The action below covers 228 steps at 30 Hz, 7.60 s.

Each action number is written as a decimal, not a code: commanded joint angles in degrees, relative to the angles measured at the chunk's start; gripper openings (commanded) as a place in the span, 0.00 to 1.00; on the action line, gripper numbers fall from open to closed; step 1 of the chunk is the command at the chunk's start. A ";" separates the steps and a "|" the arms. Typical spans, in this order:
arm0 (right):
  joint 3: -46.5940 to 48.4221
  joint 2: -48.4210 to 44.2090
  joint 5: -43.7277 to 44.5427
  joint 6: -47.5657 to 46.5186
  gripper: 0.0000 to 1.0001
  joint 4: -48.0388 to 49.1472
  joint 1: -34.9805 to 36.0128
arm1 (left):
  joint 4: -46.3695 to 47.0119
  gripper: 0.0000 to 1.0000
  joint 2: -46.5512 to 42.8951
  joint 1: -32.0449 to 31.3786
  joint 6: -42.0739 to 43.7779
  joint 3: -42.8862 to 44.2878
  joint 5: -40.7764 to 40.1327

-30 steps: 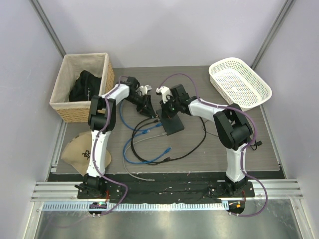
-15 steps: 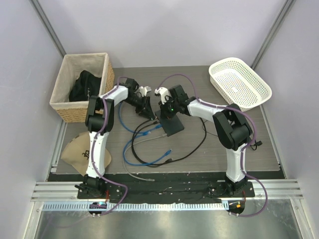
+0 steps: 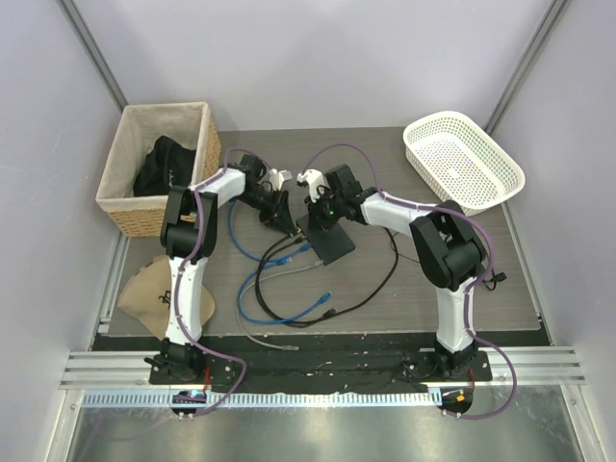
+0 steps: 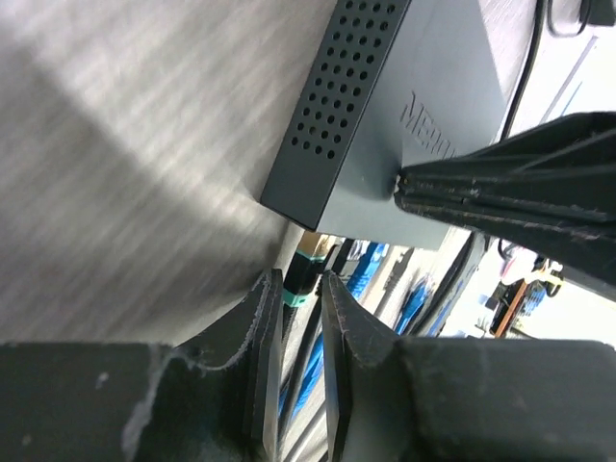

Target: Pull the plug from the switch port

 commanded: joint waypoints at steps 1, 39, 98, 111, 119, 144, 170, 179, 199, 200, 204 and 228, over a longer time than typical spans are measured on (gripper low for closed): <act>-2.08 4.53 3.59 -1.22 0.01 -7.90 0.32 | -2.67 0.00 0.80 -0.05 3.16 -4.02 -8.17; -2.87 3.39 5.17 -2.18 0.01 -8.34 1.54 | 4.79 0.52 10.03 0.22 -10.55 0.65 -2.01; -4.98 -8.21 -0.72 -5.43 0.01 -25.48 0.58 | 31.33 0.58 -3.78 -2.33 -24.17 -25.90 -5.62; -3.32 -6.72 0.07 -4.55 0.01 -26.36 0.05 | 36.25 0.21 -6.83 -1.98 -25.58 -28.17 -3.86; 4.32 -7.94 2.43 -4.73 0.62 -29.26 -2.32 | 37.49 0.00 -9.83 -1.98 -25.58 -28.62 -0.78; -2.70 -8.57 5.44 2.56 0.92 -24.16 1.81 | 32.32 0.50 -7.45 -0.66 -25.95 -26.25 -2.60; -2.26 -5.84 3.68 1.77 0.63 -23.90 1.72 | 22.12 0.50 -3.33 -4.08 -12.41 -18.17 -0.78; -2.35 -5.49 3.77 1.77 0.63 -23.99 1.72 | 18.16 0.45 -1.74 -5.85 -8.71 -18.16 -2.80; -3.22 -5.40 3.68 1.60 0.63 -23.81 1.72 | 16.31 0.08 1.86 -5.85 -8.26 -16.49 -3.59; -3.23 -5.40 3.68 1.60 0.63 -23.72 1.63 | 16.22 0.03 1.86 -5.93 -8.61 -16.40 -3.68; -3.05 -5.05 3.68 1.60 0.63 -23.64 1.81 | 13.68 0.00 2.21 -5.85 -9.23 -14.65 -3.16; -6.21 -5.13 4.47 0.02 0.63 -22.93 1.63 | -10.58 0.00 10.12 -4.62 4.92 7.16 -4.82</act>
